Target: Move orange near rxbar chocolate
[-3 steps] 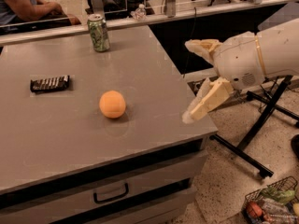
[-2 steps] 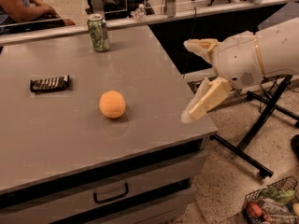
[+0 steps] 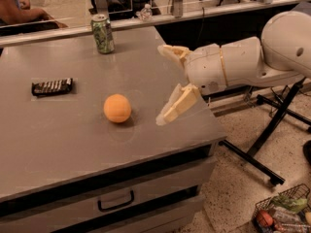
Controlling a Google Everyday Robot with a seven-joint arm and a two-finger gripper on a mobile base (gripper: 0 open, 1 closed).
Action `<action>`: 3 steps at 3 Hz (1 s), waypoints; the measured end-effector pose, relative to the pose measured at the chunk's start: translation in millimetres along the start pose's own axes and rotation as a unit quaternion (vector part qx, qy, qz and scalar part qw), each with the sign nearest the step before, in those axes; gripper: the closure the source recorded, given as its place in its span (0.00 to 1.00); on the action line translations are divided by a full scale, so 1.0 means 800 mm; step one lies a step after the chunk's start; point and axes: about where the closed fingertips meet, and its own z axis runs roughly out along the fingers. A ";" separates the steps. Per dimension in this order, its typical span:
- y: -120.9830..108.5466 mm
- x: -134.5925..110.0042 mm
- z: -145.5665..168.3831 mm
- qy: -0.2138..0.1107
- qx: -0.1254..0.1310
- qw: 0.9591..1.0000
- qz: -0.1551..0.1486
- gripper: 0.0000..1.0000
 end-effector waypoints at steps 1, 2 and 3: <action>-0.005 0.008 0.038 -0.021 -0.017 1.000 0.008 0.00; -0.006 0.016 0.068 -0.026 -0.035 0.999 0.024 0.00; 0.000 0.021 0.091 -0.019 -0.054 0.998 0.040 0.00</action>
Offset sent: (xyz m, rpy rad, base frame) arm 0.0262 0.0624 -0.0507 0.0407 0.1385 0.0715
